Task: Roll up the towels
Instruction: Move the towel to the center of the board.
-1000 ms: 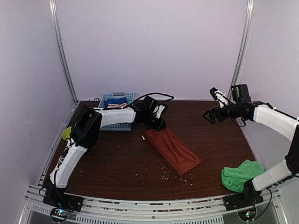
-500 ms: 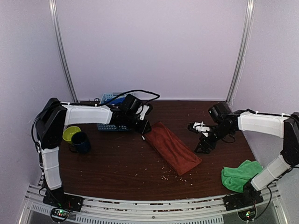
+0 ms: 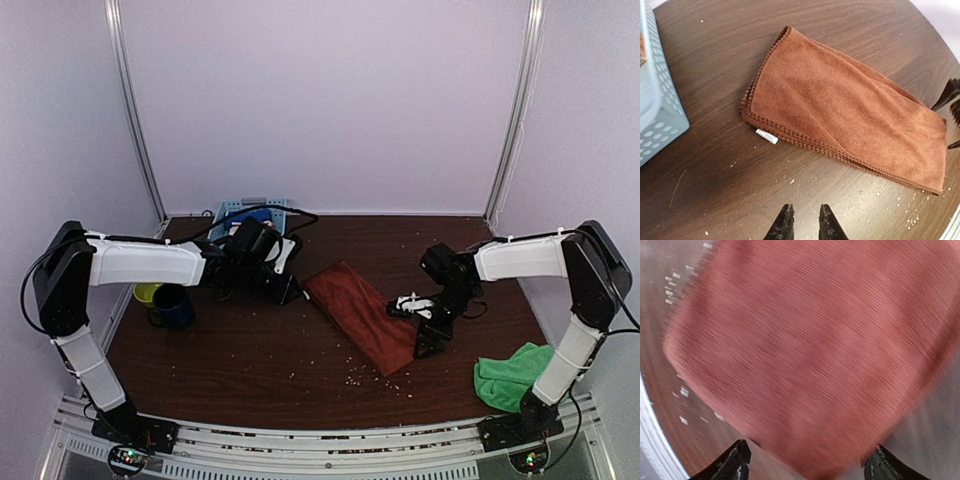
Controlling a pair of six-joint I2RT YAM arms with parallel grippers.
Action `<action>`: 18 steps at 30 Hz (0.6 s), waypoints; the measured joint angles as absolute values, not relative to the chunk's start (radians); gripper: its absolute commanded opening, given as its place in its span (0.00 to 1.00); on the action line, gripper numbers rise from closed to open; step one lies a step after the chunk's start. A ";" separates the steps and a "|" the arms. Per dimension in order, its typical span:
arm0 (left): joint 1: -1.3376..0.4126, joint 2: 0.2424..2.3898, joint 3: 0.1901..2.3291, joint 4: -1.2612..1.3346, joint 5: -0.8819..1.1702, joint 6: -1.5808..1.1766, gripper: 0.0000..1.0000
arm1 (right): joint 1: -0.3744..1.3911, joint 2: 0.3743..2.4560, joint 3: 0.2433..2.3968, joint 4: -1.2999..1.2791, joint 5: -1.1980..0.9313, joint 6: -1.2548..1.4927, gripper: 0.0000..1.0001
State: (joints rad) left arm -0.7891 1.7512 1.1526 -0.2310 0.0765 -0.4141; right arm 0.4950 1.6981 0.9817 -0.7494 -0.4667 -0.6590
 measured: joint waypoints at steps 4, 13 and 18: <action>-0.797 1.653 1.073 -0.207 0.059 -0.406 0.24 | 0.624 1.711 0.997 -0.780 -0.530 -0.660 0.76; -1.063 1.500 0.916 -0.167 -0.070 -0.243 0.49 | 0.699 1.705 0.998 -0.884 -0.605 -0.674 0.76; -1.165 1.490 0.876 -0.165 -0.120 -0.149 0.56 | 0.575 1.674 1.058 -0.900 -0.585 -0.643 0.54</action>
State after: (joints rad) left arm -1.1652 1.4902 0.8761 -0.1650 -0.1196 -0.1490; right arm 0.5751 1.6741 1.0580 -0.8997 -0.5854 -0.6426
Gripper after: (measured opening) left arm 0.527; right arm 0.660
